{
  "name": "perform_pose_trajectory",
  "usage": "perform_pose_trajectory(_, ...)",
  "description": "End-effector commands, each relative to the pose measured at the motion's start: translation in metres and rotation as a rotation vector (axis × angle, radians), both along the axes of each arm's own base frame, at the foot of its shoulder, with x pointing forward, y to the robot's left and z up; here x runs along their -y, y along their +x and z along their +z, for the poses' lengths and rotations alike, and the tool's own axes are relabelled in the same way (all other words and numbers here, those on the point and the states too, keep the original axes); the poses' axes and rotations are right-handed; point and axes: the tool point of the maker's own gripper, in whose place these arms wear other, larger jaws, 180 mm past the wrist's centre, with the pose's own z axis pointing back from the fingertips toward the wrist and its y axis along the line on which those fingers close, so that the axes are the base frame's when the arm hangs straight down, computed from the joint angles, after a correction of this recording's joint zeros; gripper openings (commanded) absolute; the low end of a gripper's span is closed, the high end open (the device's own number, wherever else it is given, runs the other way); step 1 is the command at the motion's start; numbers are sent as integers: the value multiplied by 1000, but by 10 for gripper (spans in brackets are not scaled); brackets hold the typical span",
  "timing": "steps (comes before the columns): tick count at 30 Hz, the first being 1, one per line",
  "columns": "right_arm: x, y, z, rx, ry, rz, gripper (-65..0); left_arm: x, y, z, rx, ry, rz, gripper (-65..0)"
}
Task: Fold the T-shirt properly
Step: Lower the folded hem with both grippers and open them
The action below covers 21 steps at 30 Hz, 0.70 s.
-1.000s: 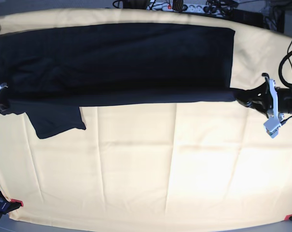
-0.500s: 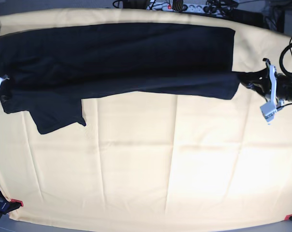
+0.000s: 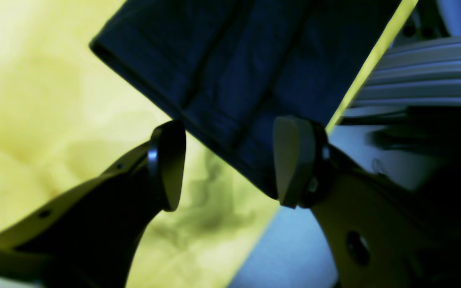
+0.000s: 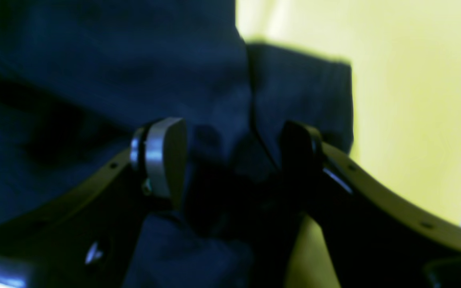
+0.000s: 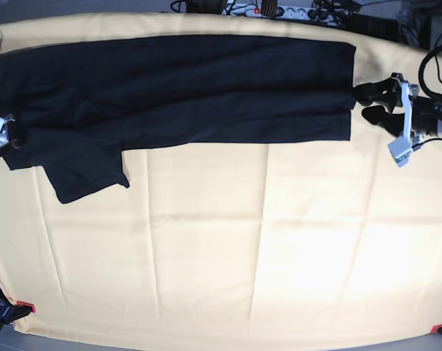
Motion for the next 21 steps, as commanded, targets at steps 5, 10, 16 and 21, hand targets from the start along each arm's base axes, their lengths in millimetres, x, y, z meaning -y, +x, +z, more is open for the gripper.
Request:
perform_pose_trajectory(5, -11, 41, 66, 234, 135, 6, -258, -4, 18, 4, 98, 26, 23, -285)
perform_pose_trajectory(10, -27, 58, 39, 304, 141, -51, -258, 11, 24, 3, 128, -34, 44, -285)
perform_pose_trajectory(16, -39, 67, -6, 291, 182, -143, -257, 25, 25, 1, 136, -91, 58, -285)
perform_pose_trajectory(21, -28, 84, -31, 275, 186, -238, -256, 25, 25, 1, 135, -91, 58, -286)
